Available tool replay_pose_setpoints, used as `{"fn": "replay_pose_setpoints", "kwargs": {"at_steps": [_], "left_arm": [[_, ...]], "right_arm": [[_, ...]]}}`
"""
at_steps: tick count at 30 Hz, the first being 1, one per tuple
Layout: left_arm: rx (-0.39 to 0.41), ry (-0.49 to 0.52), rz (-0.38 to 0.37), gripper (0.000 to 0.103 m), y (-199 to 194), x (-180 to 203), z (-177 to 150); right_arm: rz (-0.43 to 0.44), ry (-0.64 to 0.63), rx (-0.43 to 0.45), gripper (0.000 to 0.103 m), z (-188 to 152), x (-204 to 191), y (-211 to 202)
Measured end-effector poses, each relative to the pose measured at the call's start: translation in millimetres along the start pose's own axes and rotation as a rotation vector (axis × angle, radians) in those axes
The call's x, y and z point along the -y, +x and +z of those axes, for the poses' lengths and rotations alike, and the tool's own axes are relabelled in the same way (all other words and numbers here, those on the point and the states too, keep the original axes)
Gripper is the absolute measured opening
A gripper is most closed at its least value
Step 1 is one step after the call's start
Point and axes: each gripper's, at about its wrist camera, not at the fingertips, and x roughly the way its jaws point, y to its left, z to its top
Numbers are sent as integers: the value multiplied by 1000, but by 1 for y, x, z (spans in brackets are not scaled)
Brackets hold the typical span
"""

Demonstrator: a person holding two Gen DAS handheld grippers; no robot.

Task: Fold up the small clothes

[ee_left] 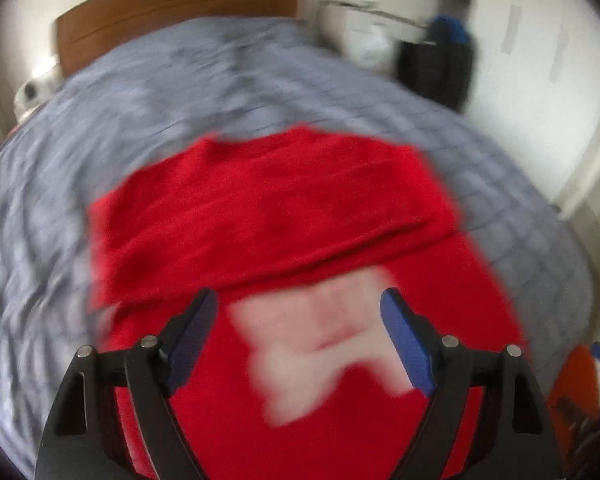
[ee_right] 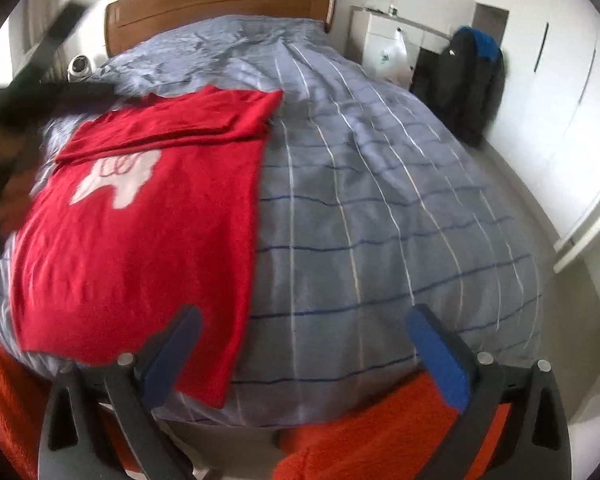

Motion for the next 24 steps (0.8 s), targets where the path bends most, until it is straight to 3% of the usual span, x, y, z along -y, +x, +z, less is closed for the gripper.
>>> {"fn": "replay_pose_setpoints", "kwargs": {"at_steps": [3,6,10,13,14,15,16,20,24], "left_arm": [[2,-116,63,87,-8,-64,-17],[-17,-111,137,87,-1,-91,-26],[-21,-162,104,85,14,-105,-33],[-6,-205,122,72,35,-107,-26],[-1,-213,131,61,43,-106,-22],[7,-219,139,31,47,-105,-21],[4,-230,150,9,55,-113,-19],[35,-381,127,6,56,-134,-33],[34,-378,123,9,55,-134,-36]], "right_arm": [[16,-10,-13,101,0,-5,7],[34,-40,-16,101,0,-16,9],[39,-75,-13,101,-2,-29,7],[28,-80,-25,101,-4,-32,9],[25,-80,-30,101,-4,-32,10],[23,-81,-33,101,-5,-32,11],[19,-84,-36,101,-5,-34,11],[14,-97,-32,101,-5,-37,10],[13,-107,-40,101,-6,-38,14]]}}
